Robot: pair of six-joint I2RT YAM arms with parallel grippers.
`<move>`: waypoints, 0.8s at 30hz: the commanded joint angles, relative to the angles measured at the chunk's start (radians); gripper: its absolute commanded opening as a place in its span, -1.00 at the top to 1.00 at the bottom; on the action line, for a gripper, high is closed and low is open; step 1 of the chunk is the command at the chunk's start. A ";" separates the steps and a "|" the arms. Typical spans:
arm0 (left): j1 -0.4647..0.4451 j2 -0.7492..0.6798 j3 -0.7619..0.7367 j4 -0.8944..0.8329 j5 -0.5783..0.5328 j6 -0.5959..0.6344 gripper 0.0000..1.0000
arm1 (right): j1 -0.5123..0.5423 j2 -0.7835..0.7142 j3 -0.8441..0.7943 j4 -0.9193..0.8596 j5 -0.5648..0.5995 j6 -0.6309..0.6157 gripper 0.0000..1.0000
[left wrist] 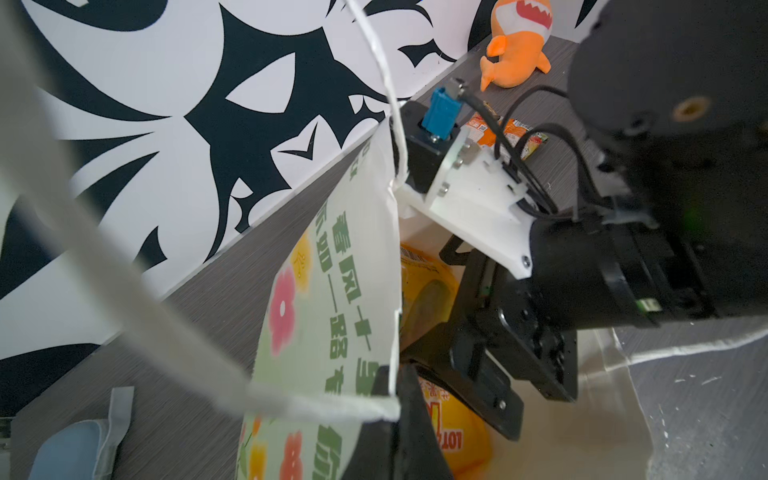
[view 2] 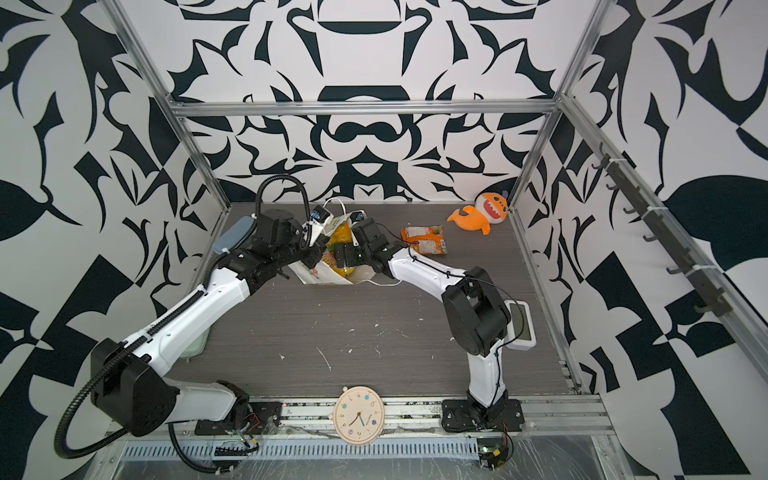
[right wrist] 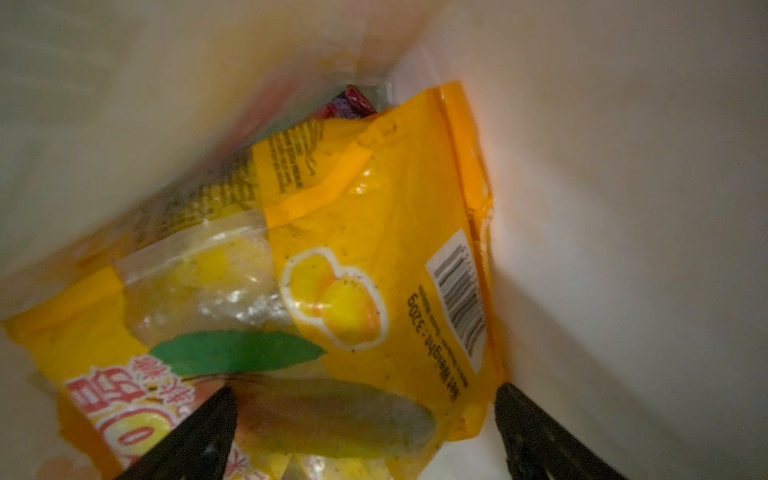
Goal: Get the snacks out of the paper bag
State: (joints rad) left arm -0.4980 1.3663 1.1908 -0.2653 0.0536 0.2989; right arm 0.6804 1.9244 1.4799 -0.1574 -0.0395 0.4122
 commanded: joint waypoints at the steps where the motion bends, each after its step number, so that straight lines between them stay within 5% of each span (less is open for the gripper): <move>1: -0.001 -0.001 0.018 0.020 0.010 -0.003 1.00 | -0.004 -0.004 0.064 -0.088 0.023 0.081 -1.00; 10: -0.004 0.014 0.021 0.028 0.019 -0.004 1.00 | -0.006 0.125 0.083 0.117 -0.172 0.216 -0.92; 15: -0.006 0.006 0.013 0.029 0.017 -0.005 1.00 | -0.008 0.180 0.122 0.225 -0.160 0.278 -0.39; 18: -0.005 0.001 0.009 0.031 0.013 -0.004 1.00 | -0.007 0.207 0.160 0.227 -0.120 0.282 0.64; 24: -0.005 -0.010 -0.013 0.037 0.002 -0.003 1.00 | -0.008 0.235 0.186 0.244 -0.102 0.297 0.74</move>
State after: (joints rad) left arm -0.4908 1.3914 1.1820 -0.2783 -0.0017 0.2989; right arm 0.6842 2.1735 1.6203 0.0071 -0.1757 0.6609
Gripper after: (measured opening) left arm 0.041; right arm 0.136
